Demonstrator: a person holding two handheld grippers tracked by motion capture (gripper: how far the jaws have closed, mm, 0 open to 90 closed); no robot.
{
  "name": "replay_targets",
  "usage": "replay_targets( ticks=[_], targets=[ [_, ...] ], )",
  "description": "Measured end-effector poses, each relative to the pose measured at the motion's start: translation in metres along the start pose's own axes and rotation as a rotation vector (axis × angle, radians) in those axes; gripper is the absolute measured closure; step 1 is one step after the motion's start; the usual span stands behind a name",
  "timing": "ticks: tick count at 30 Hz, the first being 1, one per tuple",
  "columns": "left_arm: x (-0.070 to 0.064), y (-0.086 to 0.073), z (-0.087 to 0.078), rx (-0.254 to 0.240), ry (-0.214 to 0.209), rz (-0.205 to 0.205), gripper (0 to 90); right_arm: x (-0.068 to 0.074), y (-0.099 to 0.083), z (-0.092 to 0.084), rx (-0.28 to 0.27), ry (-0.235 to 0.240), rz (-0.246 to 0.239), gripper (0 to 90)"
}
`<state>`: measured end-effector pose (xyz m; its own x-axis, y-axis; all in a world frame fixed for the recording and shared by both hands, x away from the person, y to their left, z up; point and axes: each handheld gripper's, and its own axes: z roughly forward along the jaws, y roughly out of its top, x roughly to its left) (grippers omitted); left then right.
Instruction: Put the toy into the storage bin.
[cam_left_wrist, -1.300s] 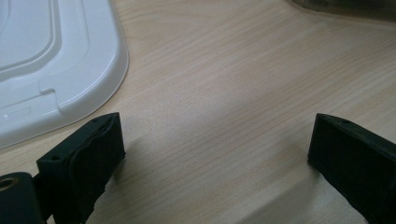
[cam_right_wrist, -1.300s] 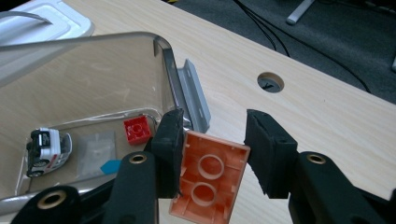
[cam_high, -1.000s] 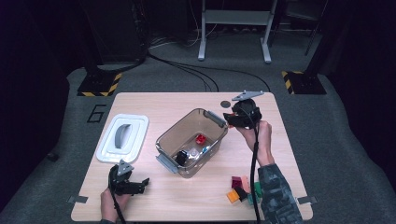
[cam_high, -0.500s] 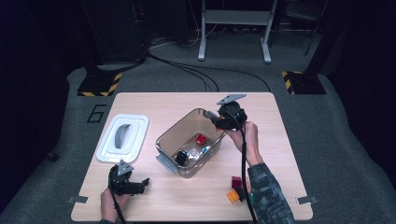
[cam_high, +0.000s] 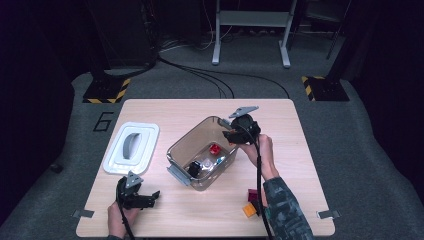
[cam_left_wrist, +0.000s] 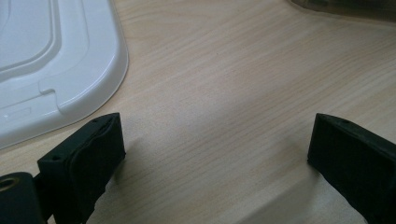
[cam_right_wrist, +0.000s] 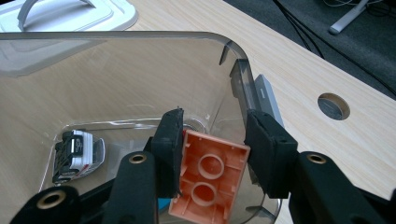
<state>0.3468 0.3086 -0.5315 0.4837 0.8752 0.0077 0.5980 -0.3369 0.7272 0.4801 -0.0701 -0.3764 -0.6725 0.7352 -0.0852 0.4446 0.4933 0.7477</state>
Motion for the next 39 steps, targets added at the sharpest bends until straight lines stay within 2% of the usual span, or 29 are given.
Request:
replay_targets(
  ticks=[1, 7, 9, 10, 11, 13, 17, 18, 19, 20, 22, 23, 26, 27, 29, 31, 32, 36, 37, 39],
  targets=[
    [0.0, 0.0, 0.0, 0.0, 0.0, -0.001, 3.6, 0.001, -0.001, -0.001, 0.013, 0.007, 0.026, 57.4],
    [0.0, 0.0, 0.0, -0.001, 0.0, -0.001, 3.6, 0.002, -0.001, 0.004, 0.008, 0.002, -0.015, 57.3],
    [0.0, 0.0, 0.0, -0.001, 0.002, -0.003, 3.6, 0.003, -0.001, 0.005, 0.011, 0.0, -0.004, 57.3],
    [0.0, 0.0, 0.0, -0.001, 0.002, -0.003, 3.6, 0.003, -0.002, 0.006, 0.007, -0.001, -0.012, 57.3],
    [0.0, 0.0, 0.0, -0.001, 0.002, -0.003, 3.7, 0.004, -0.002, 0.006, 0.024, 0.003, 0.0, 57.3],
    [0.0, 0.0, 0.0, -0.002, 0.001, -0.003, 3.7, 0.004, -0.003, 0.008, 0.015, 0.002, -0.016, 57.2],
    [0.0, 0.0, 0.0, -0.002, 0.001, -0.001, 3.8, 0.005, -0.004, 0.011, 0.037, -0.001, -0.029, 56.5],
    [0.0, 0.0, 0.0, -0.002, 0.001, -0.002, 3.8, 0.006, -0.004, 0.011, 0.043, -0.003, -0.023, 55.8],
    [0.0, 0.0, 0.0, -0.002, 0.001, -0.002, 3.8, 0.005, -0.004, 0.012, 0.04, -0.004, -0.042, 53.4],
    [0.0, 0.0, 0.0, -0.002, 0.001, -0.002, 3.8, 0.006, -0.004, 0.011, 0.048, -0.008, -0.03, 51.9],
    [0.0, 0.0, 0.0, -0.002, 0.001, -0.002, 3.8, 0.007, -0.004, 0.01, 0.056, -0.012, -0.025, 44.5],
    [0.0, 0.0, 0.0, -0.002, 0.001, -0.002, 3.8, 0.007, -0.004, 0.01, 0.045, -0.019, -0.038, 41.4],
    [0.0, 0.0, 0.0, -0.002, 0.001, -0.002, 3.8, 0.007, -0.005, 0.003, 0.032, -0.028, -0.014, 31.4],
    [0.0, 0.0, 0.0, -0.002, 0.001, -0.001, 3.8, 0.006, -0.005, 0.0, 0.015, -0.029, -0.02, 29.5],
    [0.0, 0.0, 0.0, -0.002, 0.001, -0.002, 3.8, 0.005, -0.006, -0.008, -0.001, -0.028, 0.01, 26.0],
    [0.0, 0.0, 0.0, -0.002, 0.002, -0.002, 3.8, 0.002, -0.007, -0.014, -0.03, -0.029, 0.012, 23.1],
    [0.0, 0.0, 0.0, -0.002, 0.001, -0.001, 3.8, 0.002, -0.009, -0.019, -0.025, -0.025, 0.034, 22.1],
    [0.0, 0.0, 0.0, -0.002, 0.001, -0.001, 3.8, -0.004, -0.016, -0.033, -0.042, -0.019, 0.03, 16.9],
    [0.0, 0.0, 0.0, -0.002, 0.001, -0.002, 3.8, -0.004, -0.018, -0.037, -0.04, -0.019, 0.052, 16.1],
    [0.0, 0.0, 0.0, -0.002, 0.001, -0.001, 3.8, -0.006, -0.024, -0.043, -0.035, -0.021, 0.059, 14.9]
  ],
)
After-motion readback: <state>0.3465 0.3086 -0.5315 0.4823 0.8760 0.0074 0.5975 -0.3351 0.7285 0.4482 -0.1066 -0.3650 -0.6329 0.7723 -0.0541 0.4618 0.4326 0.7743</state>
